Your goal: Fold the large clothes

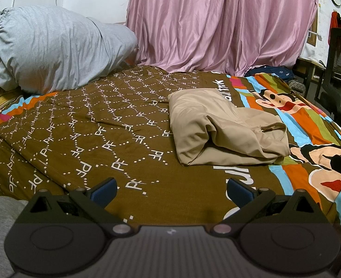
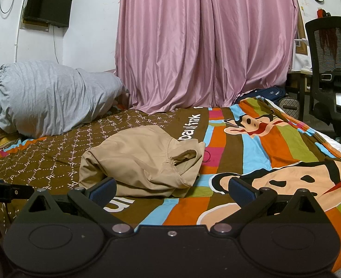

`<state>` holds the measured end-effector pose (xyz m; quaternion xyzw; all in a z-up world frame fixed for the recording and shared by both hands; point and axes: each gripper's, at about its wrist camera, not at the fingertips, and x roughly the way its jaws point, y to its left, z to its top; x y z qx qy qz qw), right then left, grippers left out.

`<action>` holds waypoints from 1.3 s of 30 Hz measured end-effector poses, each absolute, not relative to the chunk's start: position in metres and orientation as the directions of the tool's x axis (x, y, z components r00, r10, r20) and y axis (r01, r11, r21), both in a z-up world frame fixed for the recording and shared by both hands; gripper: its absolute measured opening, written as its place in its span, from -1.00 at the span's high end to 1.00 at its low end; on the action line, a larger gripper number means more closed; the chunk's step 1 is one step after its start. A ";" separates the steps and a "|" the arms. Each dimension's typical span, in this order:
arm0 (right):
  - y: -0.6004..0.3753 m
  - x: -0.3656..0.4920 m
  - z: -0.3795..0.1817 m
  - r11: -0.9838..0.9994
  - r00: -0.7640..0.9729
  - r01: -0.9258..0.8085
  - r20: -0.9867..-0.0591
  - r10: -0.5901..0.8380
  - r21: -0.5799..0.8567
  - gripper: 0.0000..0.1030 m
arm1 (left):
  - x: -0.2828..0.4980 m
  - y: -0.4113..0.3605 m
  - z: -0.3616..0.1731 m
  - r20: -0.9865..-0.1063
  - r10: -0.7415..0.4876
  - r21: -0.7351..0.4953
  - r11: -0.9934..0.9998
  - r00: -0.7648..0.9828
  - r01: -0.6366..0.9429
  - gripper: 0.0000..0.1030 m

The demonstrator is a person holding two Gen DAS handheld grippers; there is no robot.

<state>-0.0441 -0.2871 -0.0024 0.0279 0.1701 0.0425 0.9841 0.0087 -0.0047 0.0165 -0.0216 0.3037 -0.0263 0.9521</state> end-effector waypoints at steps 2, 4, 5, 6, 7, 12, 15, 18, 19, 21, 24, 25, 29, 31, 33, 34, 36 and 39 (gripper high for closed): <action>-0.287 -0.044 -0.002 0.995 0.938 -0.074 -0.333 0.093 0.070 -0.99 | 0.009 -0.005 0.017 -0.577 -0.064 -0.057 0.998 0.814 0.037 -0.99; -0.287 -0.044 -0.002 0.995 0.938 -0.074 -0.333 0.093 0.070 -0.99 | 0.009 -0.005 0.017 -0.577 -0.064 -0.057 0.998 0.814 0.037 -0.99; -0.287 -0.044 -0.002 0.995 0.938 -0.075 -0.333 0.094 0.070 -0.99 | 0.009 -0.005 0.017 -0.577 -0.063 -0.057 0.998 0.814 0.037 -0.99; -0.287 -0.044 -0.002 0.995 0.938 -0.074 -0.333 0.093 0.070 -0.99 | 0.009 -0.005 0.017 -0.577 -0.063 -0.057 0.998 0.814 0.037 -0.99; -0.287 -0.044 -0.002 0.995 0.938 -0.074 -0.333 0.093 0.070 -0.99 | 0.009 -0.005 0.017 -0.577 -0.063 -0.057 0.998 0.814 0.037 -0.99; -0.287 -0.044 -0.002 0.995 0.938 -0.074 -0.333 0.094 0.070 -0.99 | 0.009 -0.005 0.017 -0.577 -0.063 -0.057 0.998 0.814 0.037 -0.99; -0.287 -0.044 -0.002 0.995 0.938 -0.074 -0.333 0.094 0.070 -0.99 | 0.009 -0.005 0.018 -0.579 -0.069 -0.060 0.997 0.812 0.041 -0.99; -0.287 -0.044 -0.002 0.995 0.938 -0.074 -0.333 0.094 0.071 -0.99 | 0.011 -0.007 0.016 -0.606 -0.082 -0.050 0.997 0.791 0.065 -0.99; -0.288 -0.044 -0.002 0.995 0.938 -0.074 -0.333 0.094 0.071 -0.99 | 0.011 -0.008 0.016 -0.613 -0.080 -0.037 0.997 0.786 0.072 -0.99; -0.288 -0.044 -0.002 0.995 0.938 -0.074 -0.334 0.094 0.071 -0.99 | 0.010 -0.011 0.014 -0.616 -0.063 0.001 0.997 0.785 0.081 -0.99; -0.288 -0.044 -0.001 0.995 0.938 -0.074 -0.334 0.094 0.072 -0.99 | 0.006 -0.014 0.013 -0.608 -0.042 0.042 0.995 0.793 0.086 -0.99; -0.288 -0.044 -0.001 0.995 0.938 -0.074 -0.334 0.094 0.072 -0.99 | 0.006 -0.015 0.014 -0.608 -0.040 0.048 0.995 0.793 0.087 -0.99; -0.288 -0.044 -0.002 0.995 0.937 -0.074 -0.337 0.094 0.074 -0.99 | 0.007 -0.014 0.015 -0.610 -0.024 0.058 0.996 0.792 0.075 -0.99; -0.288 -0.044 -0.002 0.994 0.936 -0.073 -0.339 0.094 0.075 -0.99 | 0.008 -0.013 0.015 -0.613 -0.020 0.056 0.996 0.790 0.068 -0.99; -0.288 -0.044 -0.002 0.995 0.936 -0.073 -0.338 0.094 0.075 -0.99 | 0.009 -0.012 0.016 -0.613 -0.016 0.056 0.996 0.790 0.064 -0.99; -0.288 -0.044 -0.002 0.995 0.936 -0.073 -0.338 0.094 0.075 -0.99 | 0.009 -0.011 0.016 -0.613 -0.015 0.057 0.996 0.790 0.063 -0.99; -0.288 -0.044 -0.002 0.995 0.936 -0.073 -0.339 0.094 0.075 -0.99 | 0.010 -0.011 0.016 -0.614 -0.015 0.058 0.996 0.789 0.064 -0.99; -0.288 -0.044 -0.002 0.995 0.936 -0.073 -0.339 0.094 0.075 -0.99 | 0.009 -0.011 0.016 -0.613 -0.016 0.057 0.996 0.790 0.065 -0.99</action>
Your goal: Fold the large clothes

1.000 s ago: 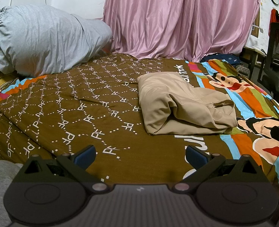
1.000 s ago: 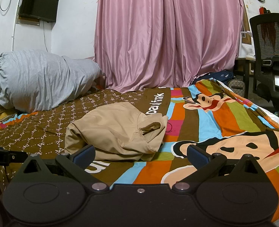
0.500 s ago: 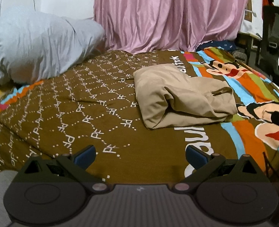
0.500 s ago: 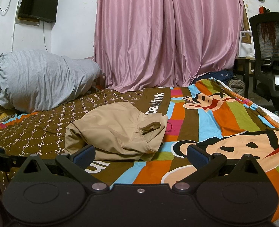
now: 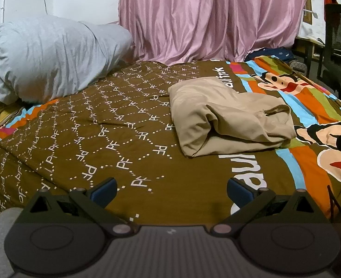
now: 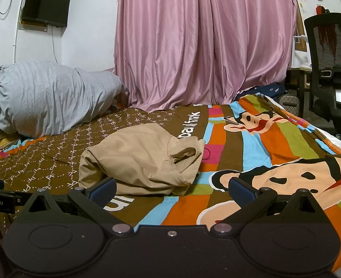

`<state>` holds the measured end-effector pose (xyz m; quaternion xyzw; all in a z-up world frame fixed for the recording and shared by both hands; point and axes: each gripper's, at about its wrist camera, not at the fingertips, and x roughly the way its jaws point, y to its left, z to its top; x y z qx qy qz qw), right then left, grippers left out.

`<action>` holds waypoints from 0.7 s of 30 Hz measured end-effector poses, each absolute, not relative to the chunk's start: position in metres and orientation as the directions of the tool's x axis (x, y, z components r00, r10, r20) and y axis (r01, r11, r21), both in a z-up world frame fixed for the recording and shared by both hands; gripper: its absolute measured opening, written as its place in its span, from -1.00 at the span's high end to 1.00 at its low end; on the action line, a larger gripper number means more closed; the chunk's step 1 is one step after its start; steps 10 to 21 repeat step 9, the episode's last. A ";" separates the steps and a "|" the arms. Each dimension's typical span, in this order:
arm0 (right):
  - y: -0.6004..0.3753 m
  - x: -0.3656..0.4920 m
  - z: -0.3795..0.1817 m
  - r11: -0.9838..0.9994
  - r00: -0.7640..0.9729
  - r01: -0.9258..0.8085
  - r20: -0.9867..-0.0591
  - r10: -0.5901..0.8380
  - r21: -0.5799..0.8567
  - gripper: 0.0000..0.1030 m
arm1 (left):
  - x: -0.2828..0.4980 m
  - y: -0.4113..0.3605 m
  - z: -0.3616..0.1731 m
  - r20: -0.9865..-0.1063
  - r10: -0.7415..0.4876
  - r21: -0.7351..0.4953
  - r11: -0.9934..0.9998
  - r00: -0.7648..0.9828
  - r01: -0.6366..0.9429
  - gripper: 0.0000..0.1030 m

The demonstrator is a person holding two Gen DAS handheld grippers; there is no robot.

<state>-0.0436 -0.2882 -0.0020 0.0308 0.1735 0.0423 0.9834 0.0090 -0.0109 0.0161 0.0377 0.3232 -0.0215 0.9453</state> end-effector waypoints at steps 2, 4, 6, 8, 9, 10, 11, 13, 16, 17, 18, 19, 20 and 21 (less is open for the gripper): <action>-0.288 -0.043 -0.002 0.994 0.936 -0.073 -0.339 0.094 0.075 -0.99 | 0.009 -0.011 0.016 -0.611 -0.018 0.058 0.996 0.791 0.067 -0.99; -0.288 -0.044 -0.002 0.994 0.936 -0.073 -0.339 0.095 0.076 -0.99 | 0.010 -0.011 0.015 -0.610 -0.019 0.060 0.996 0.792 0.071 -0.99; -0.288 -0.043 -0.002 0.995 0.936 -0.072 -0.339 0.094 0.076 -0.99 | 0.010 -0.010 0.015 -0.609 -0.021 0.061 0.995 0.793 0.073 -0.99; -0.288 -0.043 -0.001 0.994 0.936 -0.072 -0.340 0.094 0.076 -0.99 | 0.011 -0.011 0.014 -0.611 -0.020 0.062 0.995 0.791 0.073 -0.99; -0.287 -0.044 -0.002 0.994 0.936 -0.072 -0.340 0.094 0.077 -0.99 | 0.011 -0.010 0.014 -0.612 -0.019 0.063 0.995 0.791 0.073 -0.99; -0.287 -0.044 -0.002 0.994 0.936 -0.072 -0.340 0.094 0.077 -0.99 | 0.011 -0.010 0.014 -0.612 -0.019 0.063 0.995 0.791 0.073 -0.99; -0.287 -0.044 -0.002 0.994 0.936 -0.072 -0.340 0.094 0.077 -0.99 | 0.011 -0.010 0.014 -0.612 -0.019 0.063 0.995 0.791 0.073 -0.99; -0.287 -0.044 -0.002 0.994 0.936 -0.072 -0.340 0.094 0.077 -0.99 | 0.011 -0.010 0.014 -0.612 -0.019 0.063 0.995 0.791 0.073 -0.99; -0.287 -0.044 -0.002 0.994 0.936 -0.072 -0.340 0.094 0.077 -0.99 | 0.011 -0.010 0.014 -0.612 -0.019 0.063 0.995 0.791 0.073 -0.99; -0.287 -0.044 -0.002 0.994 0.936 -0.072 -0.340 0.094 0.077 -0.99 | 0.011 -0.010 0.014 -0.612 -0.019 0.063 0.995 0.791 0.073 -0.99; -0.287 -0.044 -0.002 0.994 0.936 -0.072 -0.340 0.094 0.077 -0.99 | 0.011 -0.010 0.014 -0.612 -0.019 0.063 0.995 0.791 0.073 -0.99; -0.287 -0.044 -0.002 0.994 0.936 -0.072 -0.340 0.094 0.077 -0.99 | 0.011 -0.010 0.014 -0.612 -0.019 0.063 0.995 0.791 0.073 -0.99; -0.287 -0.044 -0.002 0.994 0.936 -0.072 -0.340 0.094 0.077 -0.99 | 0.011 -0.010 0.014 -0.612 -0.019 0.063 0.995 0.791 0.073 -0.99; -0.287 -0.044 -0.002 0.994 0.936 -0.072 -0.340 0.094 0.077 -0.99 | 0.011 -0.010 0.014 -0.612 -0.019 0.063 0.995 0.791 0.073 -0.99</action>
